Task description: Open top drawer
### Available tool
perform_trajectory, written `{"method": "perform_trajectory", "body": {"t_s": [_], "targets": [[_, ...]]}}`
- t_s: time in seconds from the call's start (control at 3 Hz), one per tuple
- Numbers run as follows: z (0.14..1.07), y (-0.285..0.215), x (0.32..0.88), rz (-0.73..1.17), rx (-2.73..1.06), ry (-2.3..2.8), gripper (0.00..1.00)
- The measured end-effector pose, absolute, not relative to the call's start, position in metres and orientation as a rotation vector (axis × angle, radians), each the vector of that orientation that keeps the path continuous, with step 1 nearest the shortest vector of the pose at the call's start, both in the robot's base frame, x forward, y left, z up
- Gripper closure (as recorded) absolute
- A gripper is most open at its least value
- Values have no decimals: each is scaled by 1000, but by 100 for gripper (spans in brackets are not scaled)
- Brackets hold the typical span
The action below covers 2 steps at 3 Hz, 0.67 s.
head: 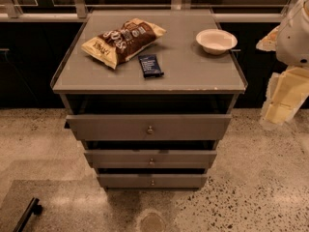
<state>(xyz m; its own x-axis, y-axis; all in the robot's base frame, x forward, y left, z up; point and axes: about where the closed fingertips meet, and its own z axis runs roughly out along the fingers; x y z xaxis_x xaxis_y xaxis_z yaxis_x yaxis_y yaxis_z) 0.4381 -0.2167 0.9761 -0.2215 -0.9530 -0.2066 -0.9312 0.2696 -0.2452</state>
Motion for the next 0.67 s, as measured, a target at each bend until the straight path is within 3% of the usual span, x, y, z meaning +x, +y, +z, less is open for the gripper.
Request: {"method": "perform_trajectory", "body": {"t_s": [0.67], "targets": [[973, -213, 439, -132, -1708, 2216, 0]]}}
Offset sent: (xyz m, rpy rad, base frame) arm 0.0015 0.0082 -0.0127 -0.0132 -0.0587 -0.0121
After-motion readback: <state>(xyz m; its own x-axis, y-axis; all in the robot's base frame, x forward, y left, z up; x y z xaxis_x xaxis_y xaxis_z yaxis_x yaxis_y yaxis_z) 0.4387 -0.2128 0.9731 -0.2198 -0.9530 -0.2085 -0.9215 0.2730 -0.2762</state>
